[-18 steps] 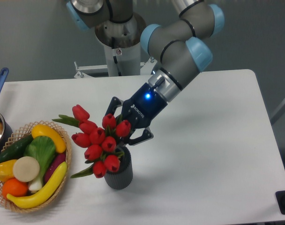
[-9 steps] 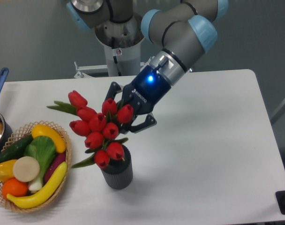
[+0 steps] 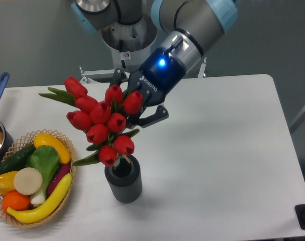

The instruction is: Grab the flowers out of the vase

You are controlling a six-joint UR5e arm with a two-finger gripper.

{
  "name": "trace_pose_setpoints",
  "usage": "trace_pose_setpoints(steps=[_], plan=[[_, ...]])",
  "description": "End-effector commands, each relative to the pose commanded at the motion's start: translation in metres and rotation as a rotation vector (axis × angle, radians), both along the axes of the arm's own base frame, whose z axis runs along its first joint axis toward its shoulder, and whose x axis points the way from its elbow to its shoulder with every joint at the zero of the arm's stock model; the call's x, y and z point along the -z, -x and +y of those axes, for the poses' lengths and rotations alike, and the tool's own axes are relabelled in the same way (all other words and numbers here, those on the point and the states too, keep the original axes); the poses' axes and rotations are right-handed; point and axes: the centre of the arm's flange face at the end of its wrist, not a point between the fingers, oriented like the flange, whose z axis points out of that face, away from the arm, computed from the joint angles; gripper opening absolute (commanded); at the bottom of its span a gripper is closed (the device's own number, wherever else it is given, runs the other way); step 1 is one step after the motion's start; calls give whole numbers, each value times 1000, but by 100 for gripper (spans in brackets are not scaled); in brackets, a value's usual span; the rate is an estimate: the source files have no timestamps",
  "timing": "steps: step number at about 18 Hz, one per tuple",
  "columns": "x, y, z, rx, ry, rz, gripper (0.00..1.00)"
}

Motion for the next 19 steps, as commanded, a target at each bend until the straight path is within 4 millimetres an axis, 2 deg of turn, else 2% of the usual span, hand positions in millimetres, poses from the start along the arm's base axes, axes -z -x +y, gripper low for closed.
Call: trace_pose_setpoints(steps=[2,4,8,12,13,15,19], plan=[[-12,3,-8,-24,-3,-5,41],[-14,18,-21,-61,-1,-13,41],[-17,63,-55,-149,-6,2,41],[-2,99,-68,-195,6,-12,41],[2,103,-68,-195,7,-12,41],[10,117,-80,-214,7,4,41],[25,132,-90,-240,21,-15,41]])
